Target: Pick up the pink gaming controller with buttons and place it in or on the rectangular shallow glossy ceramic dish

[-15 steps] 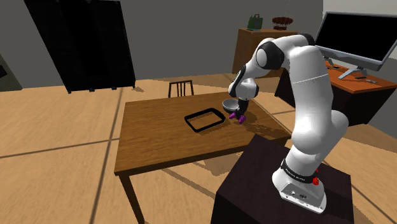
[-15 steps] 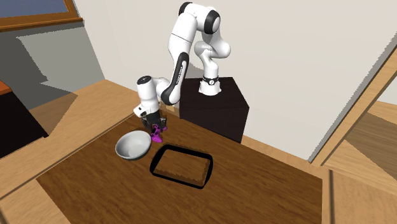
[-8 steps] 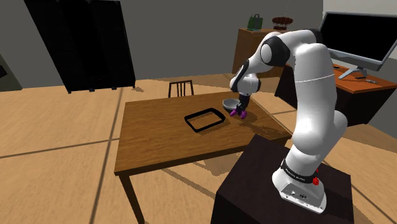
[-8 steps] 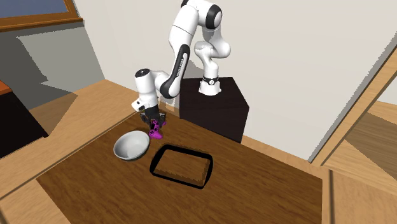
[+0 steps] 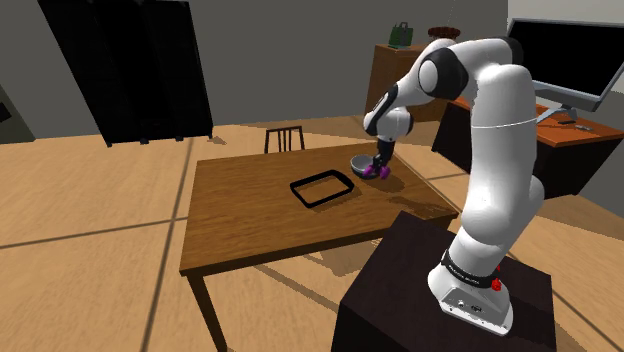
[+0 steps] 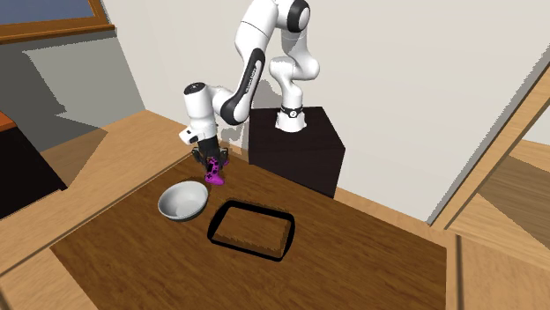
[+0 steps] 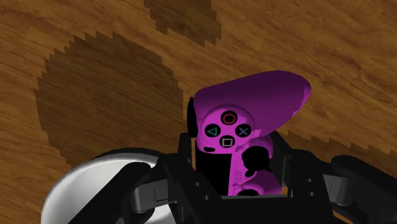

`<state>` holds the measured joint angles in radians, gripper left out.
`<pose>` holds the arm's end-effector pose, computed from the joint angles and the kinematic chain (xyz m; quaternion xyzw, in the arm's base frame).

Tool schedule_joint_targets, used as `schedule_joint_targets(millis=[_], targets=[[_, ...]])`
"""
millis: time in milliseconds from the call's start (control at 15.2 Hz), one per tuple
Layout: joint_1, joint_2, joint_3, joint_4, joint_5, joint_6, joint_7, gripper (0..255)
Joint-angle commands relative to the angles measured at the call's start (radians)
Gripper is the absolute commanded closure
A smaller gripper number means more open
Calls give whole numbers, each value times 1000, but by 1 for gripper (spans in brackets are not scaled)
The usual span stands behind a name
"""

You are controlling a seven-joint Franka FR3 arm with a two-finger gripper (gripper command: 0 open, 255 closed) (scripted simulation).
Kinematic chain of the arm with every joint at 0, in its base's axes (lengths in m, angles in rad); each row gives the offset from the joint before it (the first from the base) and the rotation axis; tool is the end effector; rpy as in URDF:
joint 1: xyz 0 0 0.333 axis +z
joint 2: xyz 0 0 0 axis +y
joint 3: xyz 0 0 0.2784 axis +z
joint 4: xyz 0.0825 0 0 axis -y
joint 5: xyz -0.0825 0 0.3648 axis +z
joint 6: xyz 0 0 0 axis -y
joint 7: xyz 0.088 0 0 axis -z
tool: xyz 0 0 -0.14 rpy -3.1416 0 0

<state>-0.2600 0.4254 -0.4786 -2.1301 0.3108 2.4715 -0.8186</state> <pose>0.3997 -0.3709 0.1730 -0.9978 0.0663 0.0068 0.0050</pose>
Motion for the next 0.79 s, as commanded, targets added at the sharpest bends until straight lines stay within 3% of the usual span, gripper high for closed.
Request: schedule_joint_targets(millis=[0, 726], targets=[[6, -18, -10, 1, -14, -17, 8, 255], [151, 84, 56, 190, -14, -99, 248, 255]])
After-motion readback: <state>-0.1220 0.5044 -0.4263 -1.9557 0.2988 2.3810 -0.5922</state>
